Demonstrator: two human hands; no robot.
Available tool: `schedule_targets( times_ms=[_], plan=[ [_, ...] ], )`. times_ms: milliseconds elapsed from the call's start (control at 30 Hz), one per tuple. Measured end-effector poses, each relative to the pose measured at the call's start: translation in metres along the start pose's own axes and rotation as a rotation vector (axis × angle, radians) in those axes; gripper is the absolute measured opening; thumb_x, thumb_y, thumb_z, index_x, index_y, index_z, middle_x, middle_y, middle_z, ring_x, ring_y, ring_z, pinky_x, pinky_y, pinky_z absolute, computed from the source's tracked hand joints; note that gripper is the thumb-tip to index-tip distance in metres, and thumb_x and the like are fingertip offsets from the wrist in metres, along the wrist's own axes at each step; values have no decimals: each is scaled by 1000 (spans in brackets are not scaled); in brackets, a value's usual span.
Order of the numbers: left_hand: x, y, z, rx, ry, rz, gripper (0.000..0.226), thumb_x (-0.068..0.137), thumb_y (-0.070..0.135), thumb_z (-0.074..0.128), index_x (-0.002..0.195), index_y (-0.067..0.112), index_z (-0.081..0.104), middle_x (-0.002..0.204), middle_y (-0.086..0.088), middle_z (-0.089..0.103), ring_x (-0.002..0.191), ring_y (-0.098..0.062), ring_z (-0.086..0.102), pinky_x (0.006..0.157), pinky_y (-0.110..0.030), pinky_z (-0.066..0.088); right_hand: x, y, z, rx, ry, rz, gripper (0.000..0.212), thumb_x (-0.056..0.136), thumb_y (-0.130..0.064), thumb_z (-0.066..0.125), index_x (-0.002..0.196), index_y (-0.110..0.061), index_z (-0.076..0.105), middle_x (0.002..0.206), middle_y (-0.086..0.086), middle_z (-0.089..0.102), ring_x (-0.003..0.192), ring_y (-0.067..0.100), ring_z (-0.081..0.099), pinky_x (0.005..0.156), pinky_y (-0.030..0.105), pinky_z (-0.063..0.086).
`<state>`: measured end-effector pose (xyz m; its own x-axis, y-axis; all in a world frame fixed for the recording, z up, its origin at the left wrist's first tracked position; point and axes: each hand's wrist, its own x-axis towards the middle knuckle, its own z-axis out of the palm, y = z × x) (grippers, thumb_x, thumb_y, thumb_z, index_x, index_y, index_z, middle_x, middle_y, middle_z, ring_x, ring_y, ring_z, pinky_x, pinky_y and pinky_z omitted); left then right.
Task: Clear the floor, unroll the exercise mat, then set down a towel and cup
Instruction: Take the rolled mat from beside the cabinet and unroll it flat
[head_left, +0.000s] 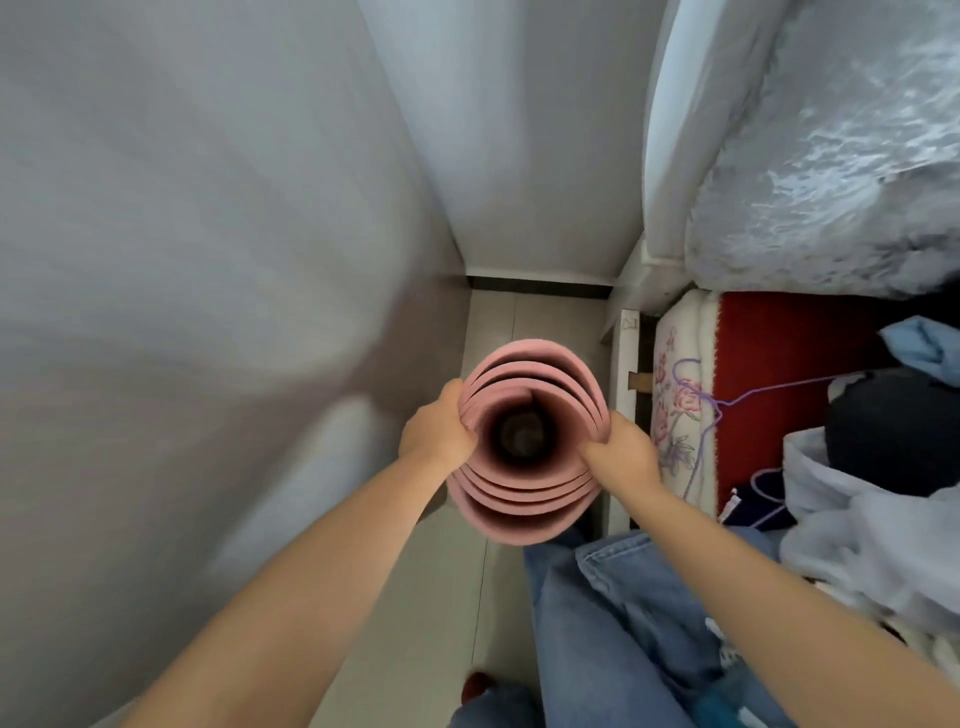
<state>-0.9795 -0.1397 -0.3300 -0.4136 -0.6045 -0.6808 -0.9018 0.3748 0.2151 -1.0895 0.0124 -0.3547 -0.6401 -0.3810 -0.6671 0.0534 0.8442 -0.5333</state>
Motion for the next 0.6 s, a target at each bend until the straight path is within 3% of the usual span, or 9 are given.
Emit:
schedule_targets(
  times_ms=[200,300,400,500,600],
  plan=[
    [-99,-59,25,-264,203,-20,40,84,17,51,122,13,41,114,-13,63,102,-36,59,70,-31,39,-87,8,27,4,82,-83,32,78,-7,54,110,-3,57,107,18,64,95,31,58,73,30,43],
    [-150,-86,49,-470,281,-44,54,83,18,57,131,9,35,125,-13,58,111,-34,56,83,-34,45,-133,17,42,78,158,-80,34,79,-6,53,112,-1,56,110,20,64,101,33,58,79,34,45],
    [-201,-112,70,-735,231,-79,79,83,23,62,146,20,14,140,-8,47,122,-32,49,95,-41,49,-186,31,54,87,168,-95,34,80,-5,51,114,-2,56,110,19,63,95,31,56,80,34,44],
    [-250,-135,81,-1039,67,-153,91,82,29,66,144,40,0,147,2,34,125,-31,45,78,-45,52,-244,38,63,69,184,-150,33,80,-5,50,113,-3,56,107,19,64,85,25,52,77,32,43],
    [-276,-160,87,-1096,74,-181,96,83,22,64,143,45,-7,149,3,32,120,-30,47,75,-46,52,-286,34,76,-1,148,-209,33,79,-7,52,111,-3,57,105,18,65,85,26,55,77,34,46]
  ],
)
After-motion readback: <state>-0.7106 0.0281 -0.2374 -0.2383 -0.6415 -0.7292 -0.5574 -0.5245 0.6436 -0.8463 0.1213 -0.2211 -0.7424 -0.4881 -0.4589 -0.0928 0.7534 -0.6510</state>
